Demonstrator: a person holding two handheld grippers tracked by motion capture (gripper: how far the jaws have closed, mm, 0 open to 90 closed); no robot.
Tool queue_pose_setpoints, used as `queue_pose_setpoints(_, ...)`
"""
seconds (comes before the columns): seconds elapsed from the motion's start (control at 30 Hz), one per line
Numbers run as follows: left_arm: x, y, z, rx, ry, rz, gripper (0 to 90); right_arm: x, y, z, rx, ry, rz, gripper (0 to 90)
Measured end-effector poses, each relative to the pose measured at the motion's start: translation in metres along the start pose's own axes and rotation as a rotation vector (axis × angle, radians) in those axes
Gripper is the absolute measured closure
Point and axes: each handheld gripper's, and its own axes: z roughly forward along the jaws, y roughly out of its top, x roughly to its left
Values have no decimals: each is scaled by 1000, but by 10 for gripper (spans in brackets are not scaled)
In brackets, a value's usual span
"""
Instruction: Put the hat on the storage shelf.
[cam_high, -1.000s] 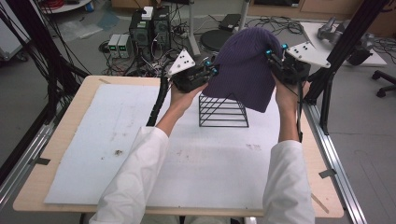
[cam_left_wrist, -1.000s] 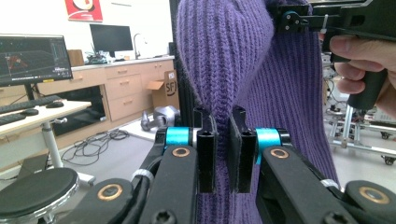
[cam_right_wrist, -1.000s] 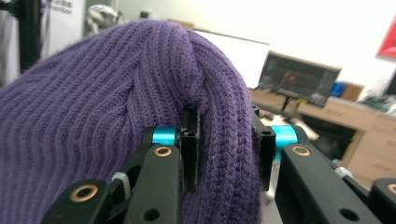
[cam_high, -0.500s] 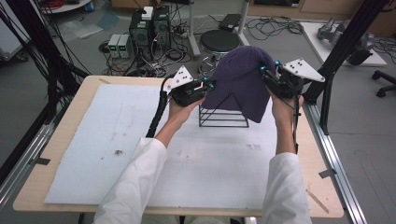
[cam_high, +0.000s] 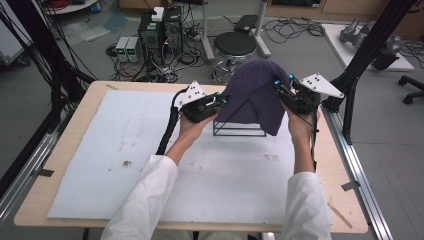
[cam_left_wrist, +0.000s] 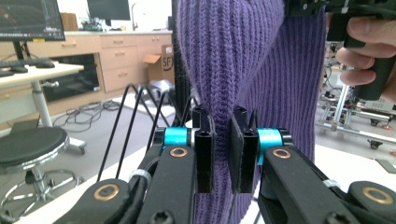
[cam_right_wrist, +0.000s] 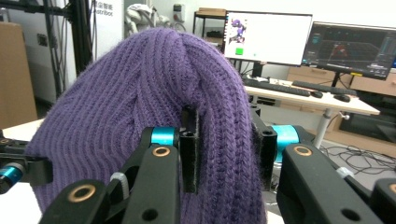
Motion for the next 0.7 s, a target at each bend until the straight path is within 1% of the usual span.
queue_pose_setpoints(0.1,-1,-11,-4,14,4,-6,819,4,-5,2,11,13,-10,709)
queue_pose_setpoints(0.2,-2,-19,-7,30,10,-9,819,6,-12,6,43,23,-3,709)
queue_pose_setpoints(0.3,-2,-23,-10,32,17,-17,819,9,-16,8,55,33,5,710)
queue_pose_setpoints(0.37,-3,-24,-12,34,17,-20,819,11,-17,9,60,34,-9,710)
queue_pose_setpoints(0.53,-3,-30,-14,48,16,-31,815,13,-18,10,78,48,-15,700)
queue_pose_setpoints(0.63,-3,-35,-14,59,18,-34,814,14,-23,11,94,48,-25,700)
queue_pose_setpoints(0.67,-3,-37,-15,66,22,-32,814,15,-25,11,105,49,-20,700)
queue_pose_setpoints(0.7,-3,-38,-15,70,24,-33,814,15,-27,12,115,40,-24,700)
